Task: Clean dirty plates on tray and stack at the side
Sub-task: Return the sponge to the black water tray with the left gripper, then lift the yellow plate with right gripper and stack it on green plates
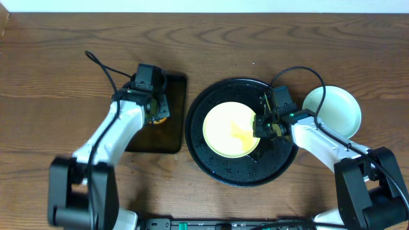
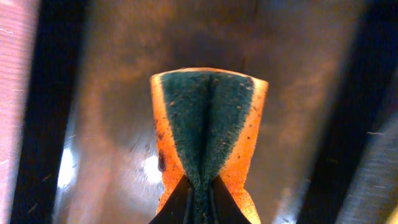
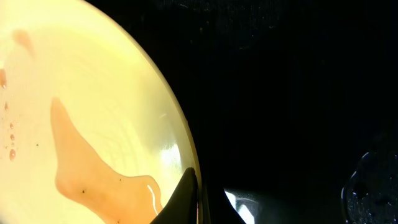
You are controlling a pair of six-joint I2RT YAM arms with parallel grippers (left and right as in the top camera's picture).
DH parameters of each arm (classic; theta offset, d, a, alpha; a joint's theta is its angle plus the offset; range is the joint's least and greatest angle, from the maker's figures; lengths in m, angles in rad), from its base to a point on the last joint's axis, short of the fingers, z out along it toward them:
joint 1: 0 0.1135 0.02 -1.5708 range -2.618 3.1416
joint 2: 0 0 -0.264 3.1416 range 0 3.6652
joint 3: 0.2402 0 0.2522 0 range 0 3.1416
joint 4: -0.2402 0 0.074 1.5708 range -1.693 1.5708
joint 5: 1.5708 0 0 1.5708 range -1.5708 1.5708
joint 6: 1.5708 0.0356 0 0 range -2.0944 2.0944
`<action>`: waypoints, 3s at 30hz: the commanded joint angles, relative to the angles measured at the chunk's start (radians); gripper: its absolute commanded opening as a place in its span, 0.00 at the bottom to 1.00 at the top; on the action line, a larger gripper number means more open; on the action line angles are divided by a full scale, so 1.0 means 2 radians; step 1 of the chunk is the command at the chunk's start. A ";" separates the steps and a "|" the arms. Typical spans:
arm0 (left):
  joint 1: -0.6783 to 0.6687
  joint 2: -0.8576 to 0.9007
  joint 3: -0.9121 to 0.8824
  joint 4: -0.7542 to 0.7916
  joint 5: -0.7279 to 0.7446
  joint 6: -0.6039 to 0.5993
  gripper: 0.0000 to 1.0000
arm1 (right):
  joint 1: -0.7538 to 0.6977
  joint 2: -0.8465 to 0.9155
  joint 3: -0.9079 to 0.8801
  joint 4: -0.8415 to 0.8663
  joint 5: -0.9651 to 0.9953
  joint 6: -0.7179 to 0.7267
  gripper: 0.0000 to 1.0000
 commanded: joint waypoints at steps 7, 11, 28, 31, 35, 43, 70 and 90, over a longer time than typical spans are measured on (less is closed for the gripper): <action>0.059 0.065 0.001 0.006 0.047 0.042 0.58 | 0.006 0.010 -0.005 0.000 0.003 -0.005 0.01; 0.065 0.032 0.016 -0.017 0.093 0.040 0.73 | 0.006 0.010 -0.005 0.005 0.003 -0.005 0.01; 0.049 -0.118 0.018 -0.068 0.118 0.036 0.73 | 0.006 -0.057 0.004 0.047 0.042 -0.078 0.01; 0.049 -0.118 0.018 -0.071 0.118 0.036 0.74 | 0.006 -0.101 0.004 0.046 0.074 -0.111 0.01; 0.049 -0.118 0.018 -0.071 0.118 0.036 0.74 | 0.006 -0.158 0.004 0.045 0.143 -0.178 0.01; 0.049 -0.118 0.018 -0.071 0.118 0.036 0.74 | 0.017 -0.234 0.004 0.071 0.335 -0.338 0.01; 0.049 -0.118 0.018 -0.071 0.118 0.036 0.78 | 0.039 -0.239 0.004 0.108 0.495 -0.262 0.01; 0.049 -0.118 0.018 -0.071 0.118 0.036 0.78 | -0.331 -0.131 0.004 0.075 0.195 -0.080 0.29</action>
